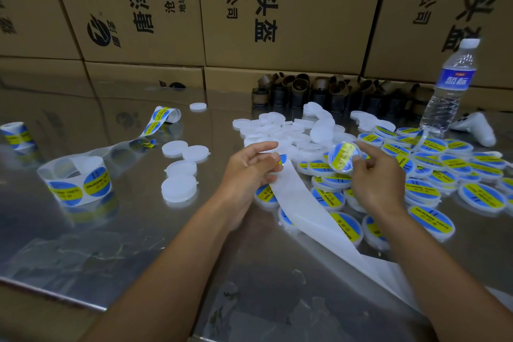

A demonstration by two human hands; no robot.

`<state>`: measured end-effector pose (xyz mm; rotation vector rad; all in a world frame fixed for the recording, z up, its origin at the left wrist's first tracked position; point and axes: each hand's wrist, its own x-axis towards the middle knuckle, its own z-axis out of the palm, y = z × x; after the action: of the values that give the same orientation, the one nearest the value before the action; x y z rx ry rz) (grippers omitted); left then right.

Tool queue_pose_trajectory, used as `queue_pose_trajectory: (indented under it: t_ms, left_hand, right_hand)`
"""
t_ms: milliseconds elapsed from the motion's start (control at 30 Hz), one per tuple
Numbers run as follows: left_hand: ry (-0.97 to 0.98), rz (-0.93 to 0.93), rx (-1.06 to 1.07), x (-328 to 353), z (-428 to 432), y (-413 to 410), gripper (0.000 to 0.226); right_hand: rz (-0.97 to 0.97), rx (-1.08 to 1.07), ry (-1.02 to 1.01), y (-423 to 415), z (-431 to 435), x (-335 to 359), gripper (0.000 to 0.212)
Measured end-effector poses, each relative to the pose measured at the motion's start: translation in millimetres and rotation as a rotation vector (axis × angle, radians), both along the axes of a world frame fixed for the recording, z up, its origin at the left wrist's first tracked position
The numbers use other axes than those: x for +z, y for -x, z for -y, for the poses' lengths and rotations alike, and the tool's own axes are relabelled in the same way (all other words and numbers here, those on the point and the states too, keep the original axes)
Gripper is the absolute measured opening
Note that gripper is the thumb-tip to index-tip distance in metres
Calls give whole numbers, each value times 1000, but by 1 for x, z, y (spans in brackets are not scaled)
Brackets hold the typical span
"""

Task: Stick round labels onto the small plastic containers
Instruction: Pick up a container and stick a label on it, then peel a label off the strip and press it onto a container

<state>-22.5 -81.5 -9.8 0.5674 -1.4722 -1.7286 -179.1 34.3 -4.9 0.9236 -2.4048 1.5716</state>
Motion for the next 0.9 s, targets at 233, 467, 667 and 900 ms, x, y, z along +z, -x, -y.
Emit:
queue_pose_trajectory:
  t_ms: [233,467,667,900]
  left_hand:
    - [1,6,16,0,-1,-1,19]
    - [7,26,36,1,-2,-2,20]
    - [-10,32,121,1,-5,-5,25]
    - [237,179,276,8,14,-37,27]
  right_hand:
    - [-6,-95,-171,0,2,-4,36]
    - [-96,-147,-271,-2,-2,-4,31]
    - [-162,-62,-60,-9,-4,3,28]
    - [-195,48,51,-24,-3,5,24]
